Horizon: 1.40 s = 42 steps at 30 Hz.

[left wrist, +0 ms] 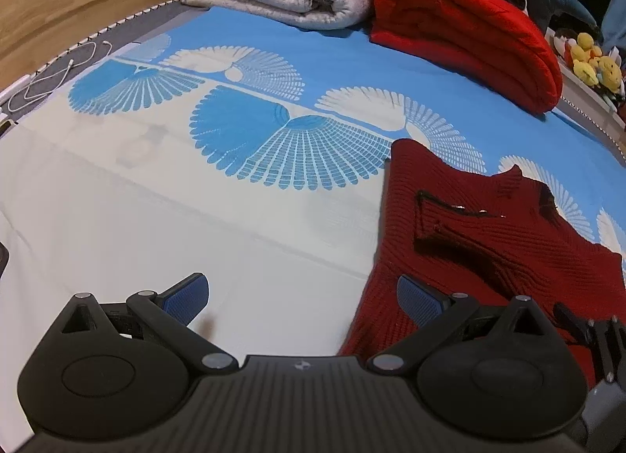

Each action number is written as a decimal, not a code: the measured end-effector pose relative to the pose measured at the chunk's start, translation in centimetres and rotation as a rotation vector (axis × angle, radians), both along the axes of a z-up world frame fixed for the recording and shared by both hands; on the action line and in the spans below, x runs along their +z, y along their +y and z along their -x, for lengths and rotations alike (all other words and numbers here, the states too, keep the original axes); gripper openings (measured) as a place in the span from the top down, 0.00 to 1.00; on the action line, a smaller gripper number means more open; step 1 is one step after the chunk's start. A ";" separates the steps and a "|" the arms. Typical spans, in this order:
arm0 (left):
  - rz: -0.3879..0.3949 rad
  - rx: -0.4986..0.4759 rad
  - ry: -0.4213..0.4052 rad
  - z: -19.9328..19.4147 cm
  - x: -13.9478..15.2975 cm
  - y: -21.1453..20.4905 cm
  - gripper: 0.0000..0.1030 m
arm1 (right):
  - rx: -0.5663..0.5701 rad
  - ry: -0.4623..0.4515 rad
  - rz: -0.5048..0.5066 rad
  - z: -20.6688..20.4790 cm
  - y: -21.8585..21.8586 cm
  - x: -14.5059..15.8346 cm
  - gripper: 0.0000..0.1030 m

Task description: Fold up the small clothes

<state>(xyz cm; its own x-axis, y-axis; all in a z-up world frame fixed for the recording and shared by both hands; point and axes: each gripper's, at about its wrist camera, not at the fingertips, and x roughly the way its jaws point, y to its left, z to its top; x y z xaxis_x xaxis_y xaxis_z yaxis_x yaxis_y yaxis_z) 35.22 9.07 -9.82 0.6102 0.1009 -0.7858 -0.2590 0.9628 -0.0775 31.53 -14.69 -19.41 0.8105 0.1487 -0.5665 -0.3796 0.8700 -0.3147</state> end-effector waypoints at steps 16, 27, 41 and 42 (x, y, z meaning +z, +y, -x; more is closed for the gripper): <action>0.117 -0.128 -0.125 -6.4 0.4 -2.6 0.00 | -0.349 -0.049 -0.025 -0.5 -11.8 4.8 0.29; 0.089 -0.382 -0.017 -11.0 -3.4 -9.6 0.89 | -0.749 0.021 -0.343 -2.2 -23.5 3.3 0.29; -0.008 -0.279 0.097 -11.1 -4.0 -5.8 0.41 | -0.714 0.027 -0.423 -2.9 -22.1 2.5 0.34; -0.023 -0.266 0.082 -11.0 -3.4 -5.7 0.35 | -0.695 0.028 -0.396 -3.2 -21.6 2.6 0.34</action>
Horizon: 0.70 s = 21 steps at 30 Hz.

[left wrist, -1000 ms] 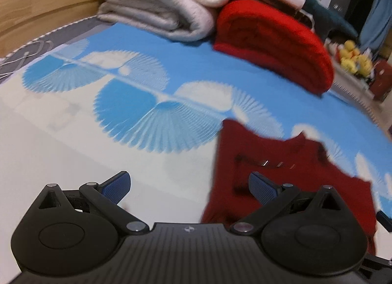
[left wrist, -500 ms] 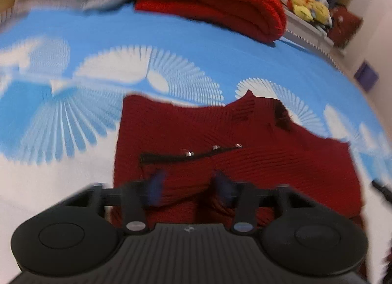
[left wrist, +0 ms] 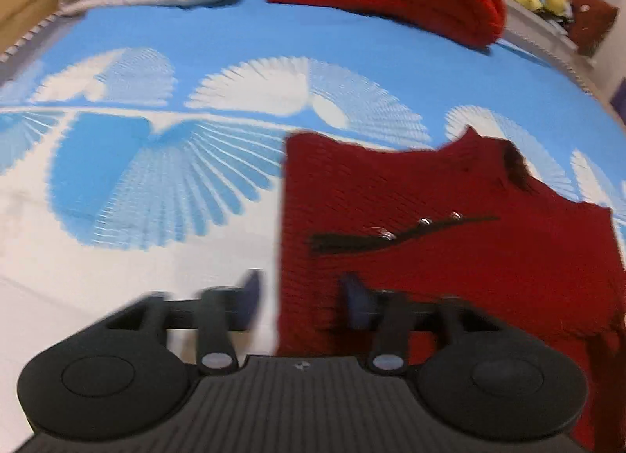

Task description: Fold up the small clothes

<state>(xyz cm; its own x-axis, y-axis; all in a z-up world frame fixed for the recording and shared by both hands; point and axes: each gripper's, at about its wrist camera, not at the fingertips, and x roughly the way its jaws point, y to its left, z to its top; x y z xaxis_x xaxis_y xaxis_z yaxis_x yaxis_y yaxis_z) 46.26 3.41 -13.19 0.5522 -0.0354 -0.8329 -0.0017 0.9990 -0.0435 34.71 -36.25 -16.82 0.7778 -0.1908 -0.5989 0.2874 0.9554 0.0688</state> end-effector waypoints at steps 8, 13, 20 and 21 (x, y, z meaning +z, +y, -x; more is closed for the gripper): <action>-0.086 -0.021 0.011 0.3 -1.8 -1.1 0.12 | 0.173 0.105 0.029 -4.5 4.5 -1.8 0.34; -0.126 -0.037 -0.029 1.7 -2.1 -1.1 0.05 | 0.239 0.040 0.148 -2.2 6.2 -2.8 0.30; -0.118 -0.044 -0.006 2.0 -4.0 -1.3 0.00 | 0.234 0.079 0.124 -1.6 5.1 -4.1 0.19; -0.106 -0.029 -0.014 2.2 -3.9 -1.1 0.00 | 0.236 0.078 0.148 -1.5 5.5 -4.0 0.19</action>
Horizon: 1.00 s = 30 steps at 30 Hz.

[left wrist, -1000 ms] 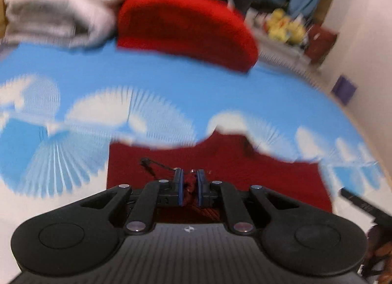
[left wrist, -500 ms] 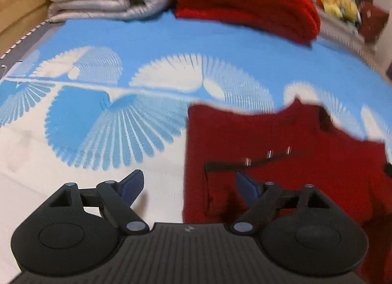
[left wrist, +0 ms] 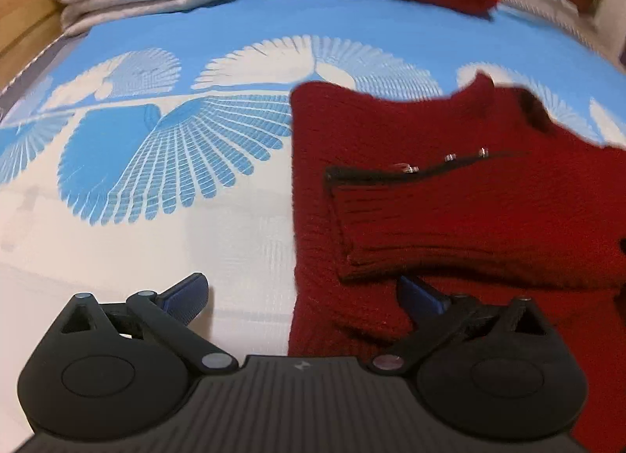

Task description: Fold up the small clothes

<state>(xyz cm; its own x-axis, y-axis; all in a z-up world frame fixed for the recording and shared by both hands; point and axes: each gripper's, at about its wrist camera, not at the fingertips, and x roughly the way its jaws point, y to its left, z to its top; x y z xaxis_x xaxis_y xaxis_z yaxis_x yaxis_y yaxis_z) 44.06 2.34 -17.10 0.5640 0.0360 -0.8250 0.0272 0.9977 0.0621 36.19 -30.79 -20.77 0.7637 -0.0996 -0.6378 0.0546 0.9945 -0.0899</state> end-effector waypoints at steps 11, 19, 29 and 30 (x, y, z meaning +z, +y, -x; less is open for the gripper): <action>0.021 -0.079 -0.142 13.9 7.9 -0.4 0.00 | -0.020 -0.103 -0.228 18.5 -0.2 8.7 0.09; 0.030 -0.043 -0.137 31.2 4.8 2.0 0.00 | 0.022 -0.119 -0.168 33.7 4.2 6.4 0.05; 0.012 -0.072 -0.240 38.0 3.1 1.8 0.00 | -0.008 -0.197 -0.168 38.6 3.8 5.7 0.05; 0.011 -0.075 -0.241 38.3 3.0 1.7 0.00 | -0.015 -0.191 -0.174 38.8 3.6 5.6 0.05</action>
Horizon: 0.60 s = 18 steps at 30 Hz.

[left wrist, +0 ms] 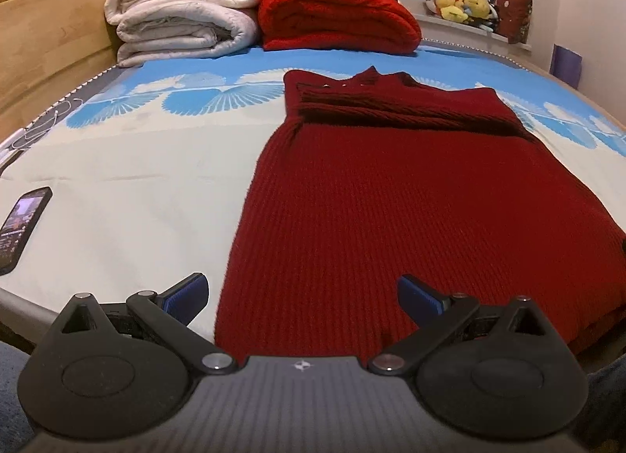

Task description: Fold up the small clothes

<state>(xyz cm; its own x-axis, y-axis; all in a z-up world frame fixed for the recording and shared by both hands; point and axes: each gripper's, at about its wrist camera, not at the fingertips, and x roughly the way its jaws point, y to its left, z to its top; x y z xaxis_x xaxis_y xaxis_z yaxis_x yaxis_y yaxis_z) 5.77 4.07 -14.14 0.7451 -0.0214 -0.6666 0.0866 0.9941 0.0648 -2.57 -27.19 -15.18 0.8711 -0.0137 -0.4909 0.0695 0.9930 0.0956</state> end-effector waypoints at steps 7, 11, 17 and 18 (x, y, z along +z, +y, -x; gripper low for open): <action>-0.015 -0.009 -0.003 0.1 -0.5 -0.4 0.00 | 0.007 -0.009 0.012 1.1 0.2 -0.1 0.05; 0.009 0.022 0.004 -0.5 -0.5 0.3 0.00 | 0.005 0.002 0.013 0.9 0.1 -0.2 0.05; 0.050 0.063 0.013 -1.3 -0.3 1.0 0.00 | 0.004 0.026 0.018 0.1 0.0 -0.7 0.05; 0.047 0.065 0.015 -1.6 -0.4 1.0 0.00 | 0.009 0.033 0.022 0.0 0.1 -0.9 0.05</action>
<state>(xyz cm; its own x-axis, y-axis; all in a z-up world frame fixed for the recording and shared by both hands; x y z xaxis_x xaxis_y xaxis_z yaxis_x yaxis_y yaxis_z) 7.32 5.05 -14.52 0.7360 -0.0045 -0.6770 0.0221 0.9996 0.0175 -2.58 -27.08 -16.05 0.8544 -0.0170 -0.5194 0.0631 0.9955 0.0712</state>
